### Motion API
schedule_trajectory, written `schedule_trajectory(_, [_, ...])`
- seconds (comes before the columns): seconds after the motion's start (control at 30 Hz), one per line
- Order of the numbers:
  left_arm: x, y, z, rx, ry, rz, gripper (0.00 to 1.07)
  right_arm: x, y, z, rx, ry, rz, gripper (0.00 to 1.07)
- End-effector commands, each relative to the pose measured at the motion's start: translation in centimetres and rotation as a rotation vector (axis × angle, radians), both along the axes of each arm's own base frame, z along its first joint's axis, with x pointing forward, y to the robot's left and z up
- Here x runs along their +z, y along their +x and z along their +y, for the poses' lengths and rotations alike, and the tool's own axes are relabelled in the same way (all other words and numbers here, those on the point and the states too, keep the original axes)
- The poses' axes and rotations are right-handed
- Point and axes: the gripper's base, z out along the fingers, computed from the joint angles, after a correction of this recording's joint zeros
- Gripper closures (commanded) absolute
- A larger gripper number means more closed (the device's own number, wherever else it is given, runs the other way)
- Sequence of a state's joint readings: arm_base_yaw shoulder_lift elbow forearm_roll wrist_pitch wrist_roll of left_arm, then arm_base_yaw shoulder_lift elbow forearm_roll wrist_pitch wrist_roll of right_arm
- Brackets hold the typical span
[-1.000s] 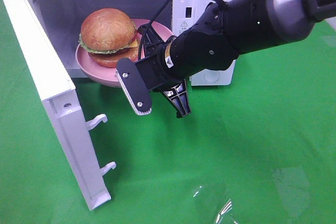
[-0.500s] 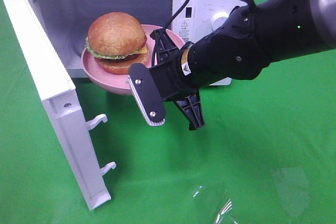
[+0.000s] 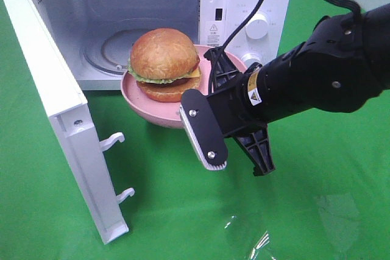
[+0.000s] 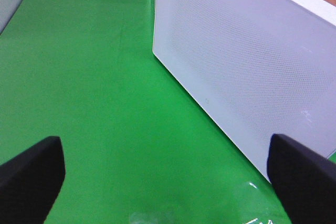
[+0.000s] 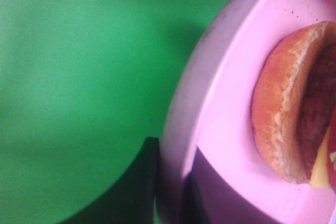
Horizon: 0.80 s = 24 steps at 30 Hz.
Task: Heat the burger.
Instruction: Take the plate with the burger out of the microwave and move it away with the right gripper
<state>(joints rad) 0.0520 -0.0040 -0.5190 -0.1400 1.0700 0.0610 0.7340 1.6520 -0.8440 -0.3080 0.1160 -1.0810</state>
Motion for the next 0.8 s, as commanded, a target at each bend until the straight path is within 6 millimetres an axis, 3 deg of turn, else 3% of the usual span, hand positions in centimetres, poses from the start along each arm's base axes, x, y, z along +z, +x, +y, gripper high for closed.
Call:
schedule_trajectory(0.03, [-0.1,-0.1,0.0,-0.003,-0.002,-0.004,0.10,1.6,-0.2,-0.4,-0.005,0.065,-0.050,1.07])
schedule_trajectory(0.33, [-0.1,-0.1,0.0,-0.003,-0.002,-0.004,0.10,2.8,-3.2,-3.2,-0.050,0.064,-0.034,1.07])
schedule_trajectory(0.8, [-0.1,-0.1,0.0,-0.003,-0.002,-0.004,0.10,5.2,-6.2,-6.7,-0.139,0.052,-0.040,1.07])
